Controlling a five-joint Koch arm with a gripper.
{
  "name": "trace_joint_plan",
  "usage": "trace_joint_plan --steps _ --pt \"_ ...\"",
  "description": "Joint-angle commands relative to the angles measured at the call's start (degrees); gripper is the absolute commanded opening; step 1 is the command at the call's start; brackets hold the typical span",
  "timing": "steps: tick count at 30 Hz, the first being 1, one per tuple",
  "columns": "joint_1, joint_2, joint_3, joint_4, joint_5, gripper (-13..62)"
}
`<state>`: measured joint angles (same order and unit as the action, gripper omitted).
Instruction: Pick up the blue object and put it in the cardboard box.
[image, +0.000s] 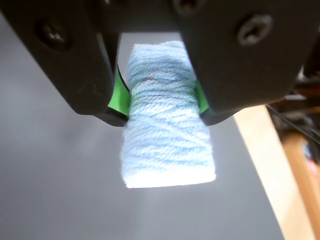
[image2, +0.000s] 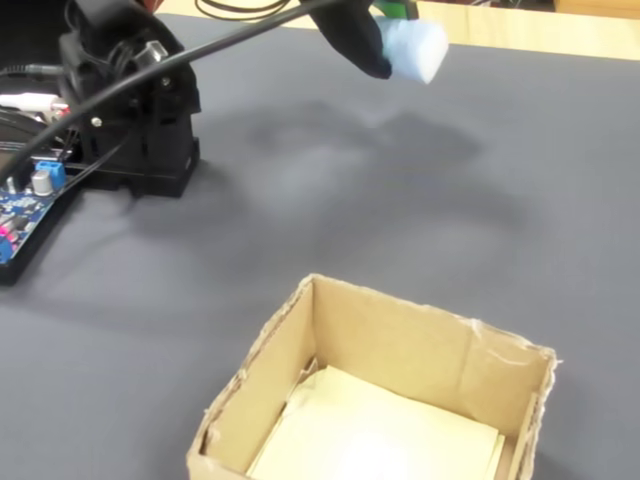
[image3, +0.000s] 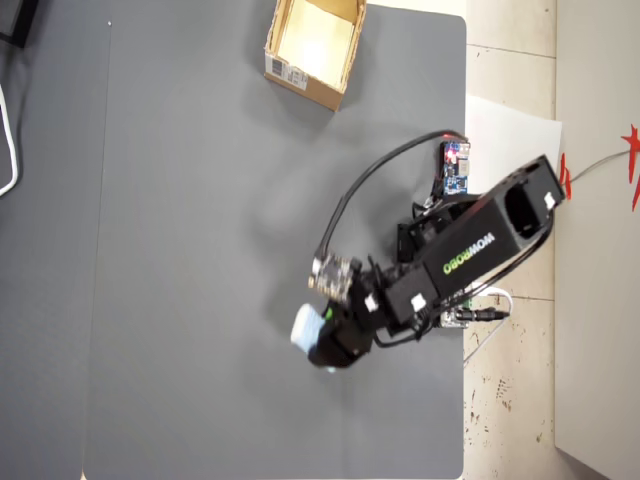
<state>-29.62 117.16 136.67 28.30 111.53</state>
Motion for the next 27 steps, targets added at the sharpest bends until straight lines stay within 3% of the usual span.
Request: trace_joint_plan --steps 1,27 --pt "3.69 3.34 -0.79 -7.73 -0.88 10.7" --pt "49.83 15.21 14.77 -43.59 -21.27 11.3"
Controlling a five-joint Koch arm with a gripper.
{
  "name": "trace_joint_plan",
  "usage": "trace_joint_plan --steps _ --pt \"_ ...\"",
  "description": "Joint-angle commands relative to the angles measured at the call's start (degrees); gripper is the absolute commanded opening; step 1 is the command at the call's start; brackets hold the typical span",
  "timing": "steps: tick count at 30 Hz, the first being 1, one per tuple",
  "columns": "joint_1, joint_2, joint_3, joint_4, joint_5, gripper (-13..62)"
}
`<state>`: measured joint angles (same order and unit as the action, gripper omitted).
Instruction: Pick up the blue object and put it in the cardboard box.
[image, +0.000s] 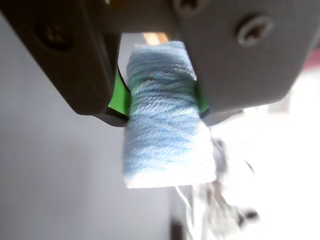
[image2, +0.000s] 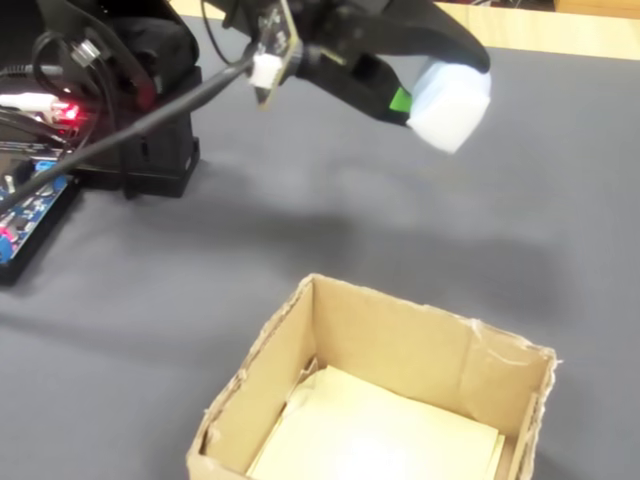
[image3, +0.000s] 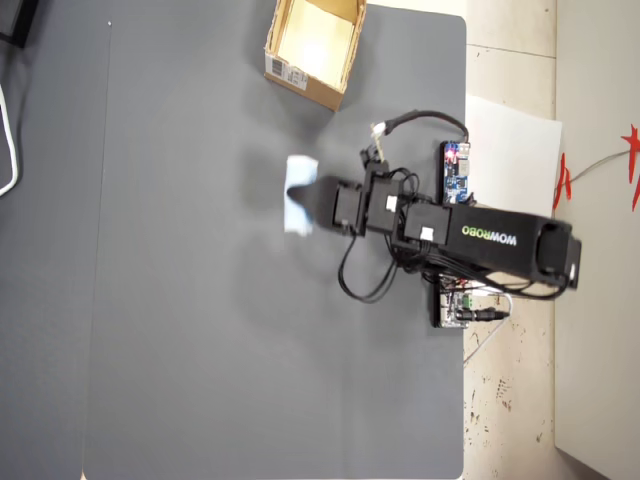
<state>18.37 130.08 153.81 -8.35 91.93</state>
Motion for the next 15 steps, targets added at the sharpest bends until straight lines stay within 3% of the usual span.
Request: trace_joint_plan --steps 1,11,15 --pt "3.69 2.29 -2.55 -7.12 -2.99 11.3" --pt "26.10 -5.27 -12.57 1.67 -15.91 11.2" --pt "29.09 -9.67 -18.28 6.42 -16.08 11.2"
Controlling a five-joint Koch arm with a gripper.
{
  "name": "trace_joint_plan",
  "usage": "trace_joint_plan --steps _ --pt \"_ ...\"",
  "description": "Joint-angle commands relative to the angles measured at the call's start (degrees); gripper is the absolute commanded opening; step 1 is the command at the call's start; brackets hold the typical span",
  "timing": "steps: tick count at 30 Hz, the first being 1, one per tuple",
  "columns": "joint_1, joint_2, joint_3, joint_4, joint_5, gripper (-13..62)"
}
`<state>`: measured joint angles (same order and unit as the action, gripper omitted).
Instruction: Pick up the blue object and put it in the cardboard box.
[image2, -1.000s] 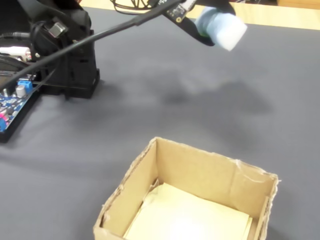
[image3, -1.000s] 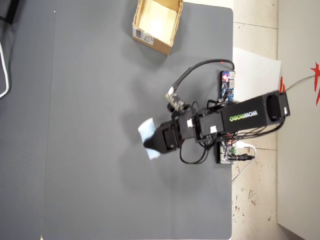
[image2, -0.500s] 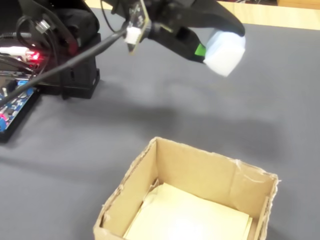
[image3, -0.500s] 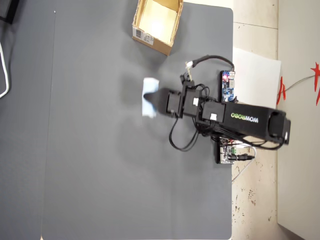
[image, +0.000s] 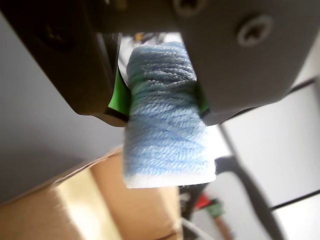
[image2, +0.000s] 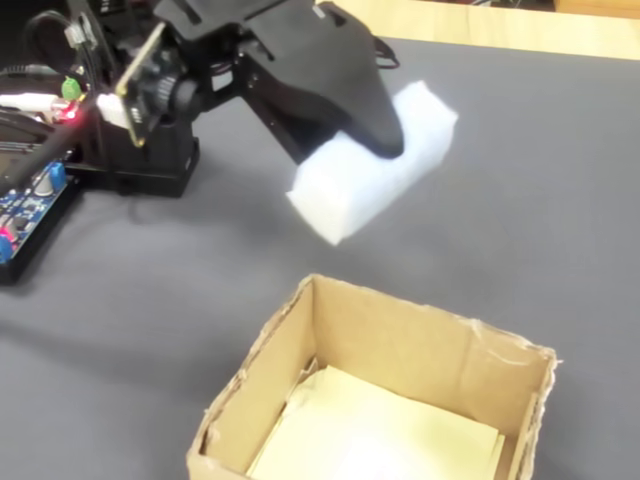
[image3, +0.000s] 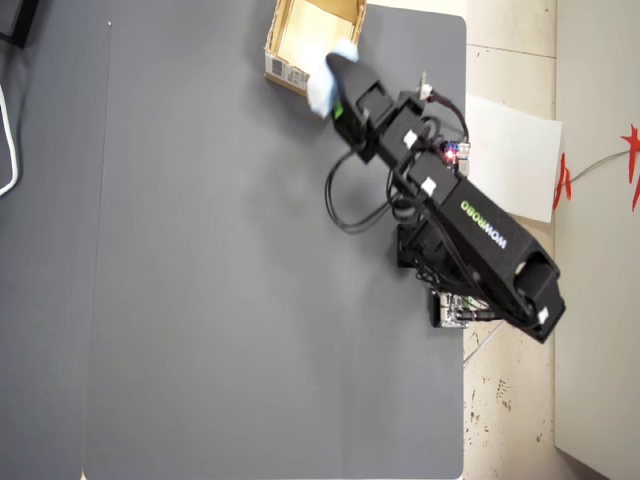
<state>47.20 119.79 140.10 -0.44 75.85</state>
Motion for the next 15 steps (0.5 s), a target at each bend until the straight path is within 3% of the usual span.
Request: trace_joint_plan --steps 1,9,11,13,15 --pt "0.62 -0.44 -5.45 -1.49 0.26 11.3" --pt "4.48 -12.39 -18.19 6.50 0.88 12.7" --pt "4.66 -14.94 -21.71 9.58 0.88 17.0" --pt "5.98 -18.46 -25.66 13.97 2.81 28.2" --pt "6.33 -18.46 -25.58 14.24 3.34 30.1"
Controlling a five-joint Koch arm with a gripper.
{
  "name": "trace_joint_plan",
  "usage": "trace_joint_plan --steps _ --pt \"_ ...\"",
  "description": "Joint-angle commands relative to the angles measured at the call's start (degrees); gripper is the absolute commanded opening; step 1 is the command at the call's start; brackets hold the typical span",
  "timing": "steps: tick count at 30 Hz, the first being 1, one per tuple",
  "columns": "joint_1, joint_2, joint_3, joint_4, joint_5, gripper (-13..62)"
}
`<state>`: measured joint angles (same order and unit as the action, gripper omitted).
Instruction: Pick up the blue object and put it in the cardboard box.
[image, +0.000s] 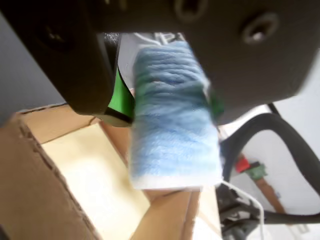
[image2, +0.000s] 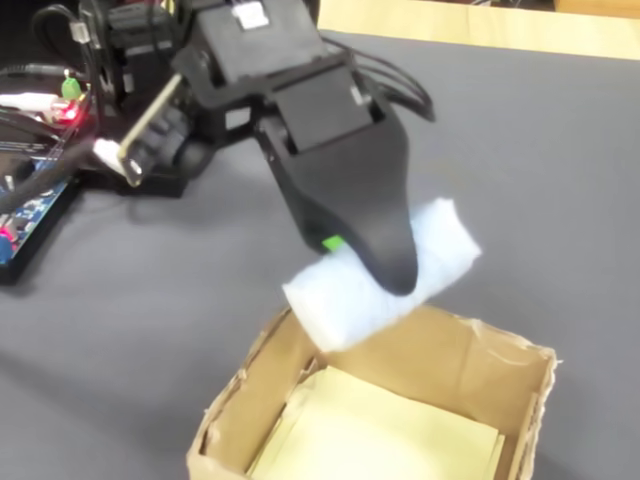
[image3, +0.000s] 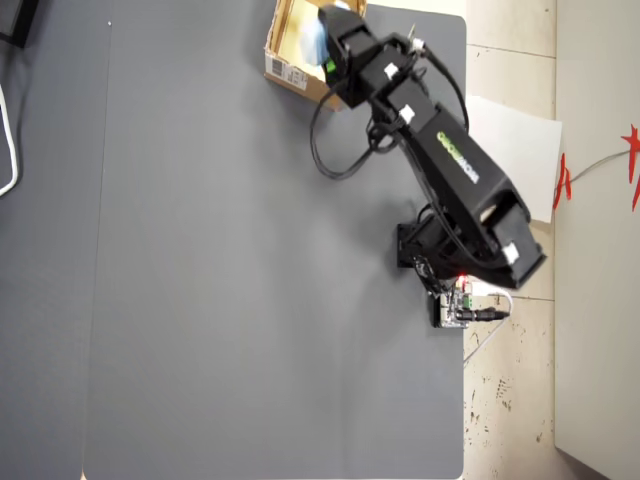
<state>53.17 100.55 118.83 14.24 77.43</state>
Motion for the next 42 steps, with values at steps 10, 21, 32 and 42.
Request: trace_joint_plan --steps 10,21,32,42 --pt "-0.70 5.45 -0.26 -1.85 10.11 31.7" --pt "-13.10 19.95 15.29 -12.66 21.18 33.7" --pt "-34.01 35.07 30.76 -14.33 23.12 34.1" --pt "-45.35 35.16 40.43 -14.50 22.85 34.4"
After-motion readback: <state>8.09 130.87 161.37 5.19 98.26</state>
